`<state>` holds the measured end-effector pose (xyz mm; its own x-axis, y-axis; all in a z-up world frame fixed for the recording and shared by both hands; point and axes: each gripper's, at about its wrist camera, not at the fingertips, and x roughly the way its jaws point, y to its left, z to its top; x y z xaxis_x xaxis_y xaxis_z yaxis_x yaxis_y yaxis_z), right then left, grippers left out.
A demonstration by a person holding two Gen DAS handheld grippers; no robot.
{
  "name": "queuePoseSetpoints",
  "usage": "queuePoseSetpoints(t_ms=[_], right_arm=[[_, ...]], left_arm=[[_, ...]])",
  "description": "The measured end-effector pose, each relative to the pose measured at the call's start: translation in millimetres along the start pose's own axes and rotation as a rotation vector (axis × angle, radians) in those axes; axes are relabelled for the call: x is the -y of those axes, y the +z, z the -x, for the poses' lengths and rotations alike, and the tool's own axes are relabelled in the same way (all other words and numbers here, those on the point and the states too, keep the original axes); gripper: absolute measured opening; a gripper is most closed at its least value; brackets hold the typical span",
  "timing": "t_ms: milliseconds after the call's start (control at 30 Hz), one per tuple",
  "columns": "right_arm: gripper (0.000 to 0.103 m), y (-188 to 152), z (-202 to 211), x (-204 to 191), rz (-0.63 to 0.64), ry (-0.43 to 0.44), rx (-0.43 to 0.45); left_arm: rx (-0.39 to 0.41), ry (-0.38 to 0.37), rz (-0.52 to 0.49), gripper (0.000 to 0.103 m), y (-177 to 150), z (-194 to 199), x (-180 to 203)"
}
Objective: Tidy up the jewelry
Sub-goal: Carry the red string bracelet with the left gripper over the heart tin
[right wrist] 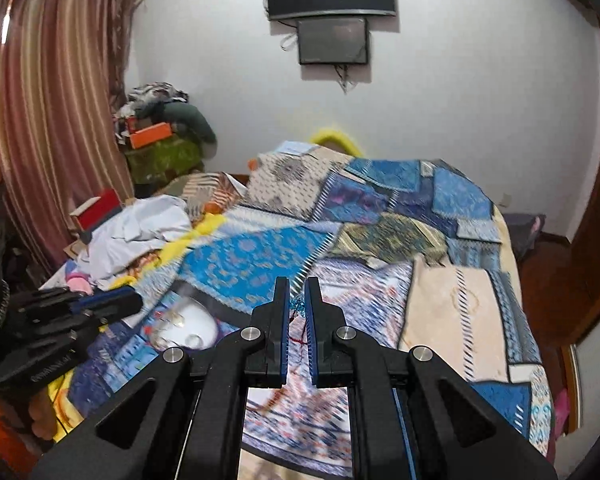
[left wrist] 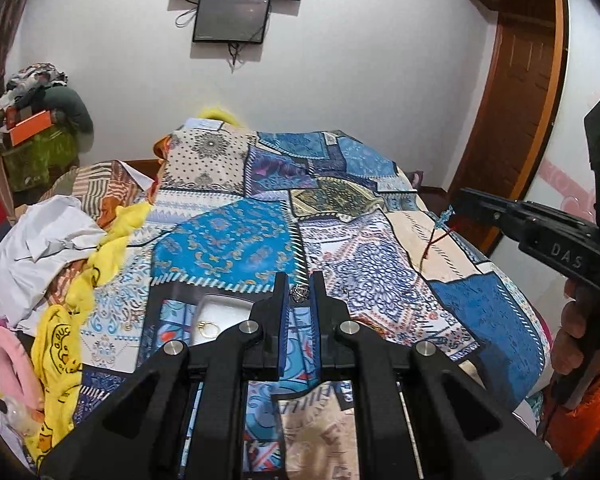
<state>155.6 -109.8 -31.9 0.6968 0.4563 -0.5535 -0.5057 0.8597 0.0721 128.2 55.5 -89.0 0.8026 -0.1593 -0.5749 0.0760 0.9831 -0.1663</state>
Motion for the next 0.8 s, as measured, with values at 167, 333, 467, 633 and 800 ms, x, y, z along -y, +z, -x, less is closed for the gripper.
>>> queuePoseSetpoints(t_ms=[167, 333, 467, 633, 800], right_arm=[[0.006, 8, -12, -25, 0.025, 0.064, 0.008], [0.006, 12, -29, -49, 0.059, 0.114, -0.006], [0.006, 12, -49, -63, 0.075, 0.143, -0.034], [0.006, 10, -76, -73, 0.074, 0.181, -0.090], [0.006, 6, -97, -81, 0.083, 0.183, -0.145]], left_arm=[[0.005, 0.032, 0.022, 0.008, -2, 3, -18], [0.005, 0.070, 0.047, 0.008, -5, 4, -39], [-0.004, 0.092, 0.066, 0.008, -10, 2, -55], [-0.027, 0.102, 0.085, 0.008, -17, -8, -69], [-0.066, 0.097, 0.102, 0.008, -26, -26, -81]])
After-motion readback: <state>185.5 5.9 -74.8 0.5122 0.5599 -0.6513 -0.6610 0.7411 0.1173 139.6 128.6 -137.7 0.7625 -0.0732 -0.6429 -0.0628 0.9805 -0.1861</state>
